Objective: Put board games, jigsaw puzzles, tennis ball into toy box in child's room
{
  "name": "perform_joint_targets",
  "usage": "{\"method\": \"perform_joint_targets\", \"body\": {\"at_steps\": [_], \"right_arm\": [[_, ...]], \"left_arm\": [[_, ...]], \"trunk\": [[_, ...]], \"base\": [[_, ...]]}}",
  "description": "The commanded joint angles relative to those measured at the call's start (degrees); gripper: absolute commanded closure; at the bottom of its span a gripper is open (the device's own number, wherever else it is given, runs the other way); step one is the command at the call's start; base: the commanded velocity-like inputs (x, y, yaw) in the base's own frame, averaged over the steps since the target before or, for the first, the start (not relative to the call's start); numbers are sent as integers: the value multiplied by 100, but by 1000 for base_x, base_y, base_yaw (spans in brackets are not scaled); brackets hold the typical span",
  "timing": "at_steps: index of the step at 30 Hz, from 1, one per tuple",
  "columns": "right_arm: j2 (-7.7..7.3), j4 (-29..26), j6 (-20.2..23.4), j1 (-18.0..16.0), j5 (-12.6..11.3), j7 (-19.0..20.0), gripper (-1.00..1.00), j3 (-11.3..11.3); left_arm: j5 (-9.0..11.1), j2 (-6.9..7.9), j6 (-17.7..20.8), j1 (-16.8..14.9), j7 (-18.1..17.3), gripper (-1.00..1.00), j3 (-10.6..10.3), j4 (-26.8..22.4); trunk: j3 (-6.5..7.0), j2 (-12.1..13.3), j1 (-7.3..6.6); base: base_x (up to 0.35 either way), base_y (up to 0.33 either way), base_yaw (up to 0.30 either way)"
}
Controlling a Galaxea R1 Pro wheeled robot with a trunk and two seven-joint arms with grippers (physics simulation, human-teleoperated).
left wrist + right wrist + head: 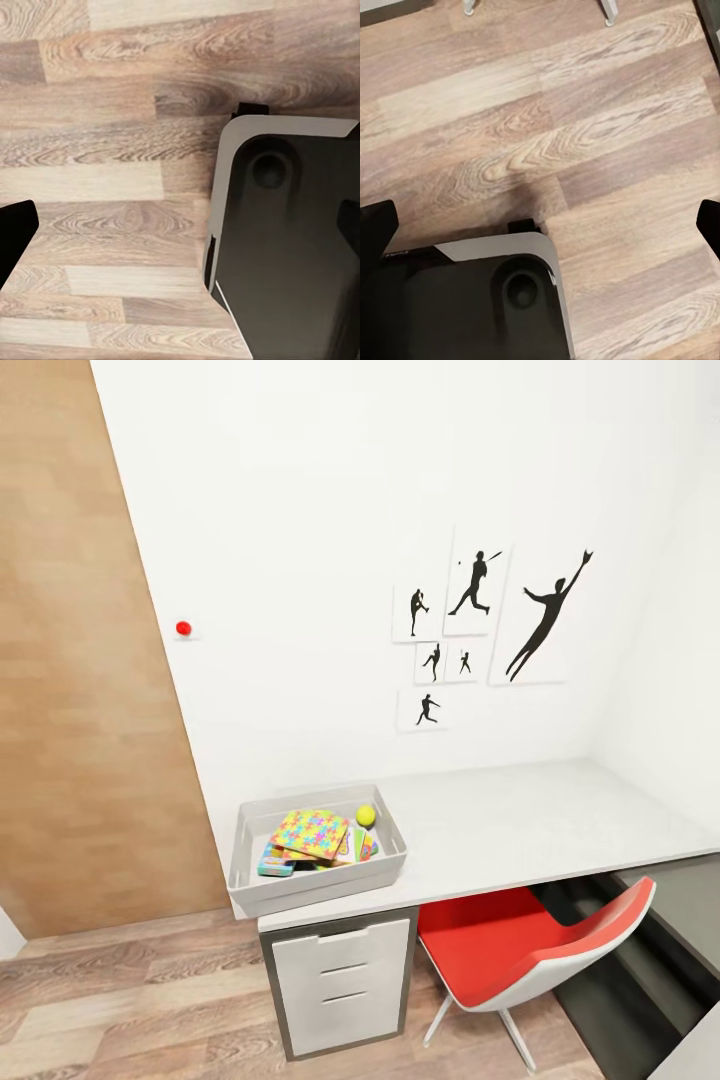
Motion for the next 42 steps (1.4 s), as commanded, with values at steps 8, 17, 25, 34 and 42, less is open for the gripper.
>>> {"method": "perform_joint_targets", "body": {"at_steps": [8,17,25,34,42], "right_arm": [[5,4,-2,-5,-85,-38,-100,43],[8,5,-1,-5,-136,-53,-100,33],[9,4,-4,-5,-92,-37,-100,39],[7,11,48,-5,-72,-10,-100,49],[-7,13,58,-5,-70,500,-100,56]], "left_arm": [[-79,-3,9,-7,23,-100,42,12],[-81,-2,8,-7,24,-100,41,12],[-87,-5,5,-7,23,-100,41,12],[-101,-6,-3,-7,19,-100,41,12],[-120,-9,-7,-7,11,-100,28,0]], "trunk": [[-12,-13,3],[-12,-13,3],[-12,-13,3],[-12,-13,3],[-12,-13,3]], "base": [[0,0,0],[0,0,0],[0,0,0],[0,0,0],[0,0,0]]}}
